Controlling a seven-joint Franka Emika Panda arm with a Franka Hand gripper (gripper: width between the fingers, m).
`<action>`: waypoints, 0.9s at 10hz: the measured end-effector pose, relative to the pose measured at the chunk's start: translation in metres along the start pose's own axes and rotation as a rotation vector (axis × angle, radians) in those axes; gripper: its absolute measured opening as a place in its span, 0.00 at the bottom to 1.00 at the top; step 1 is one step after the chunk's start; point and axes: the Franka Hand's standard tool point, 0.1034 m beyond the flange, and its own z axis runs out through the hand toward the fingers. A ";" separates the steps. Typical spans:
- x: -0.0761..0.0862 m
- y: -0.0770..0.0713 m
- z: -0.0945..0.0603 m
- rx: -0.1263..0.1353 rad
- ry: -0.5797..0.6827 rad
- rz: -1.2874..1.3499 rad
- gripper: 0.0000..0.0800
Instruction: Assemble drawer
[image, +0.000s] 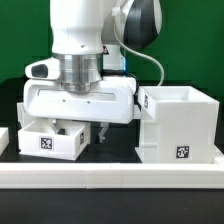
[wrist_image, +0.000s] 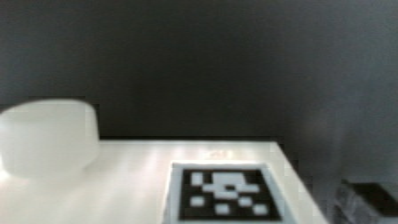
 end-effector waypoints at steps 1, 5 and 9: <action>0.001 0.001 0.000 0.000 0.001 0.003 0.66; 0.003 0.002 -0.001 0.000 0.006 0.004 0.09; 0.004 0.001 -0.002 -0.001 0.017 0.002 0.05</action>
Offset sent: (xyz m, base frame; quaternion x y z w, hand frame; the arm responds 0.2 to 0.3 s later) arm 0.0035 -0.0039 0.0046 0.0060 0.0018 0.0061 1.0000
